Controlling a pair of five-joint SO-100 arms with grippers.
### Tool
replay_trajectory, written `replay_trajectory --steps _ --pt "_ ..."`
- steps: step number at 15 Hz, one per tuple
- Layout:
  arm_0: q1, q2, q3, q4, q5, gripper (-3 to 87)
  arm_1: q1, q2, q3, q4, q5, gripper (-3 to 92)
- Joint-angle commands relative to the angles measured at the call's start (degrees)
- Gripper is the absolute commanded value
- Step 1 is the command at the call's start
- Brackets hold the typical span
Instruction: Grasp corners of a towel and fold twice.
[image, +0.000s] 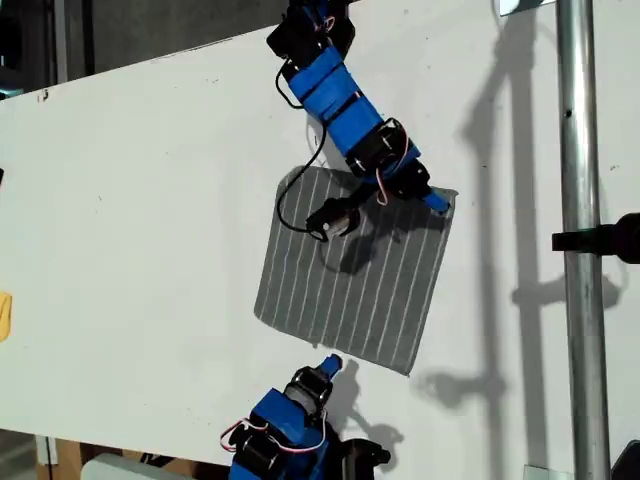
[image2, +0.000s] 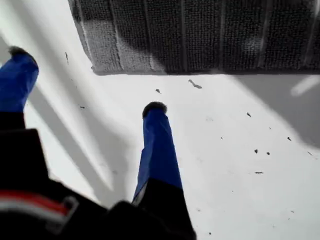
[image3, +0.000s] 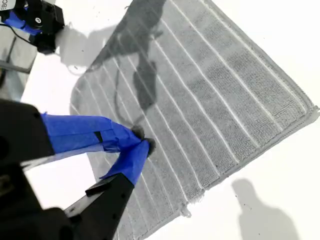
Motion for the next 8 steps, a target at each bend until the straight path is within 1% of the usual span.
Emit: replay_trajectory --steps 1,4,8 --pt "-0.09 0.18 -2.55 0.18 0.44 -2.9 0.09 -0.26 -3.43 -4.22 -0.70 40.7" --pt "-0.18 0.00 -2.46 0.09 0.53 -2.9 -0.44 -4.66 -4.31 -8.53 -0.79 40.7" --pt "-0.09 -0.09 -2.11 -0.18 0.53 -2.9 -0.26 -10.02 -3.60 -8.53 -0.79 39.6"
